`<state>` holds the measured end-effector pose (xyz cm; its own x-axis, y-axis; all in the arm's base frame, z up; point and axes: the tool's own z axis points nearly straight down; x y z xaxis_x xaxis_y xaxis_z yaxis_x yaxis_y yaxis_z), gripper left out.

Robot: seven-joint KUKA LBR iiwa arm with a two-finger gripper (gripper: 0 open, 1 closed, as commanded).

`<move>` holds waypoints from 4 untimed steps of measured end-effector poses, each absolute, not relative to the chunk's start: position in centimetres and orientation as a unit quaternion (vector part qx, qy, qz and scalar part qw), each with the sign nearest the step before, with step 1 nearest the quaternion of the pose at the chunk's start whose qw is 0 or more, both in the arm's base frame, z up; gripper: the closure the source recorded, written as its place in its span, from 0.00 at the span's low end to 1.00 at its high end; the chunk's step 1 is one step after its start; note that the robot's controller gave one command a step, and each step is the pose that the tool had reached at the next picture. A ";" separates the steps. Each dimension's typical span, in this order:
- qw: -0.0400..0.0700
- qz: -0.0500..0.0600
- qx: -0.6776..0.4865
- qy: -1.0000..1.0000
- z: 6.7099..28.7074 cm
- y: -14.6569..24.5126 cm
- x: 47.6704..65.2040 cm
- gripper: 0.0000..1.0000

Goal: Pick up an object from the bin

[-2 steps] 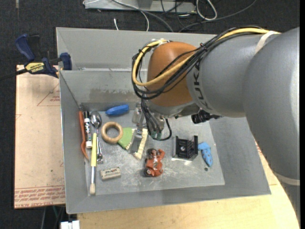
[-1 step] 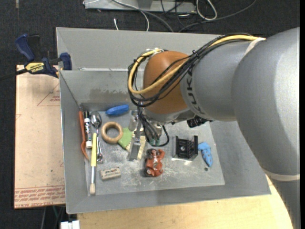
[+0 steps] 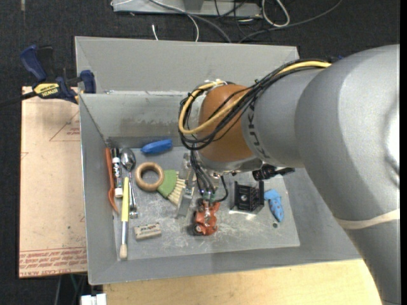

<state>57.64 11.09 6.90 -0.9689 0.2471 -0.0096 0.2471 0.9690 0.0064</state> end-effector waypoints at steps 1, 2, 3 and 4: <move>0.006 0.005 0.147 0.989 7.1 11.3 56.7 1.00; 0.006 0.005 0.147 0.989 7.1 11.3 56.7 1.00; 0.005 0.005 0.147 0.989 8.7 11.2 56.6 1.00; 0.005 0.005 0.147 0.989 9.8 11.2 56.6 1.00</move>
Offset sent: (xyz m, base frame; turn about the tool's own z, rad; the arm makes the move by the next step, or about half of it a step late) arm 0.0000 0.0000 0.0000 0.0000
